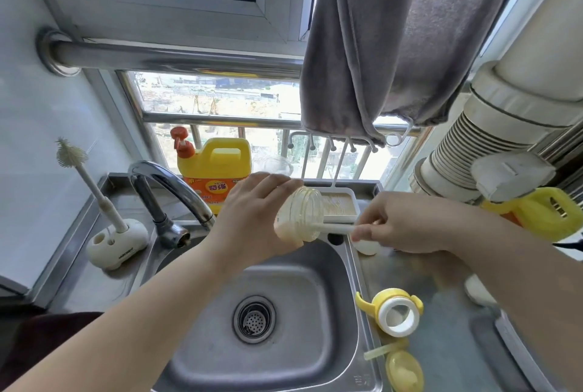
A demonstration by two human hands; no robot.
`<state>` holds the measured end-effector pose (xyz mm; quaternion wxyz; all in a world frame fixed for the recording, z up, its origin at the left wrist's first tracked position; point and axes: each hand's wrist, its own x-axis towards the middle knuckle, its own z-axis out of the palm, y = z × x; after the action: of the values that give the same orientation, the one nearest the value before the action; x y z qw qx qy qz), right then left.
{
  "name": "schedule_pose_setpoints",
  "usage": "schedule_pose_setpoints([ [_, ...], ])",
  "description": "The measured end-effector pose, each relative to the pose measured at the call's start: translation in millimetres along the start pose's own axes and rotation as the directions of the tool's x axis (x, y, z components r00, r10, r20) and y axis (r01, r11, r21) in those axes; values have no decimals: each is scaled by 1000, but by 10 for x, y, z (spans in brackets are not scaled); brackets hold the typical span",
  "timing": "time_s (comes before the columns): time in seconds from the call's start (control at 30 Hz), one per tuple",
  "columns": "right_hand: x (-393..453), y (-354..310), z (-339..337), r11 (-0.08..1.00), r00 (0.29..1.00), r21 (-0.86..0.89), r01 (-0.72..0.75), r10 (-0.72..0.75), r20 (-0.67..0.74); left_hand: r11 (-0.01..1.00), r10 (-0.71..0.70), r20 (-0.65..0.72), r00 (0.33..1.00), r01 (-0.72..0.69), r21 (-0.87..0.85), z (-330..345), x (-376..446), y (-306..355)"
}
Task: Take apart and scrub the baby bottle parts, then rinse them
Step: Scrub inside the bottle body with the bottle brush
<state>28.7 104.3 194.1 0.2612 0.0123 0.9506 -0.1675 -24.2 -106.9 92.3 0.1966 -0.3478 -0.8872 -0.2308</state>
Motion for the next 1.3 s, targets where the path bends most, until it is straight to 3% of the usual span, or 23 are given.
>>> schedule_pose_setpoints([
  [0.03, -2, -20, 7, 979, 984, -202, 5, -41, -174, 996, -67, 38, 997, 69, -53, -24, -2, 20],
  [0.1, 3, -42, 72, 799, 848, -599, -47, -285, -447, 956, -195, 135, 972, 219, -195, -75, 12, 46],
  [0.13, 0, -54, 124, 719, 797, -692, -64, -381, -469, 926, -235, 195, 952, 281, -253, -97, 30, 42],
  [0.2, -36, -54, 186, 670, 758, -741, -51, -457, -465, 893, -259, 287, 922, 342, -293, -136, 53, 29],
  [0.27, -47, -56, 232, 775, 820, -631, -20, -348, -454, 905, -241, 317, 917, 330, -268, -163, 56, 20],
  [0.37, -47, -41, 93, 930, 968, -366, -19, -74, -238, 926, -239, 324, 915, 315, -206, -149, 36, 28],
  [0.43, -64, -34, -4, 967, 995, -253, 29, -52, -86, 962, -195, 260, 946, 236, -135, -136, 40, 53],
  [0.53, -104, -19, -51, 998, 994, -61, -22, 29, 101, 999, -23, 83, 996, 25, -28, -93, 47, 41],
  [0.63, -116, 21, -4, 981, 982, 174, -87, 55, 181, 999, 30, 39, 999, -29, -30, -61, 12, 4],
  [0.73, -97, 23, 38, 991, 997, -135, -12, 2, -75, 996, -36, 92, 995, 43, -72, -47, -25, 10],
  [0.77, -79, 22, 51, 953, 973, -301, -20, -52, -227, 987, -92, 114, 989, 105, -119, -53, -27, 17],
  [0.83, -62, 27, 80, 831, 858, -550, -84, -220, -464, 953, -180, 155, 971, 211, -217, -75, -15, 19],
  [0.9, -35, 36, 140, 795, 786, -600, -90, -314, -532, 943, -195, 166, 967, 231, -238, -111, 8, 28],
  [0.97, -34, 64, 169, 868, 832, -495, -31, -252, -494, 964, -176, 123, 977, 197, -181, -146, 20, 27],
  [1.03, -27, 60, 179, 960, 932, -272, 65, -156, -328, 984, -145, 56, 988, 149, -92, -168, 30, 22],
  [1.1, -25, 47, 172, 992, 980, -29, 120, -124, -153, 992, -117, 20, 993, 117, -37, -185, 27, 24],
  [1.17, -39, 63, 165, 967, 996, 245, 72, -83, 33, 995, -99, -15, 995, 99, -25, -200, 21, 13],
  [1.23, -58, 67, 177, 874, 981, 485, -10, -86, 175, 995, -93, -26, 995, 92, -26, -213, 17, -6],
  [1.3, -49, 72, 187, 918, 995, 397, 25, -63, 83, 995, -93, -2, 996, 93, -22, -209, -14, -3],
])
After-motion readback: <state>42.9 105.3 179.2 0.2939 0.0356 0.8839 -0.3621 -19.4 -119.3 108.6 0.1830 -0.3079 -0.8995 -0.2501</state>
